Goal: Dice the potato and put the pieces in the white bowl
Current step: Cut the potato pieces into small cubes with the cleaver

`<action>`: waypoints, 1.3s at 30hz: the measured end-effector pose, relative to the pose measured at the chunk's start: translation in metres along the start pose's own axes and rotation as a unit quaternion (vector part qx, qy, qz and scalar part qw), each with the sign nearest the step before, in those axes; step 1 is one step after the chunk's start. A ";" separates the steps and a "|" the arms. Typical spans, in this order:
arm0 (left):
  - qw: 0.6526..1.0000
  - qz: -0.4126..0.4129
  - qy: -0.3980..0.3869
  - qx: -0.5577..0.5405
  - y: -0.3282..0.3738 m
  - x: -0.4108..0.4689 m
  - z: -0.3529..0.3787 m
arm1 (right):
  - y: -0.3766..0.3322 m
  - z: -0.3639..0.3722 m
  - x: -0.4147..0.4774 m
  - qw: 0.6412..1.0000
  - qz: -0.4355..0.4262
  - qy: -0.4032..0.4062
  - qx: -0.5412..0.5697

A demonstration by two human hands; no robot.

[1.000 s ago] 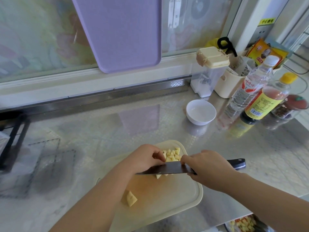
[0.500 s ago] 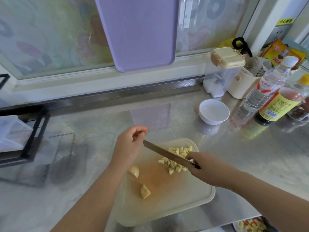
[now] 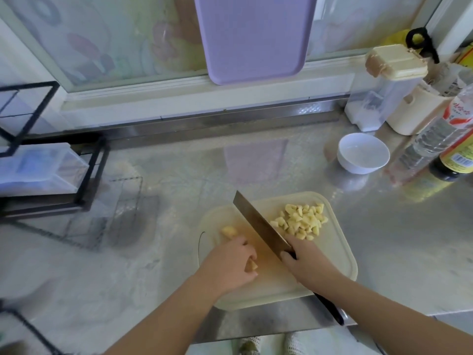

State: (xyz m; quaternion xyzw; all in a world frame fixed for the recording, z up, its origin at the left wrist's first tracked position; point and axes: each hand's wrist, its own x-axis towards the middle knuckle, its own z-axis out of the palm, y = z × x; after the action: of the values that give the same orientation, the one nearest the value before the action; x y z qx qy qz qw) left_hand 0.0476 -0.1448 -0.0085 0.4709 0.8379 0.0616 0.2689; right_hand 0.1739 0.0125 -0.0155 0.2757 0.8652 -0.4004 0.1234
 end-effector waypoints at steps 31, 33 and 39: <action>0.923 -0.166 0.194 -0.287 0.025 0.034 0.031 | 0.012 -0.010 -0.006 0.992 0.060 0.041 -0.104; 0.912 -0.182 0.199 -0.309 0.026 0.035 0.030 | 0.011 -0.013 -0.010 0.992 0.046 0.049 -0.111; 0.898 -0.200 0.210 -0.330 0.029 0.038 0.031 | 0.007 -0.013 -0.021 0.986 0.006 0.020 -0.167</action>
State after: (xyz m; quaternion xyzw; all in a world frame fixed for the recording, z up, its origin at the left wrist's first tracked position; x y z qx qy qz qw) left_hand 0.0694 -0.1021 -0.0392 0.1535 0.8833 0.3766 0.2333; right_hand 0.1948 0.0180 -0.0021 0.2643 0.9205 -0.2436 0.1534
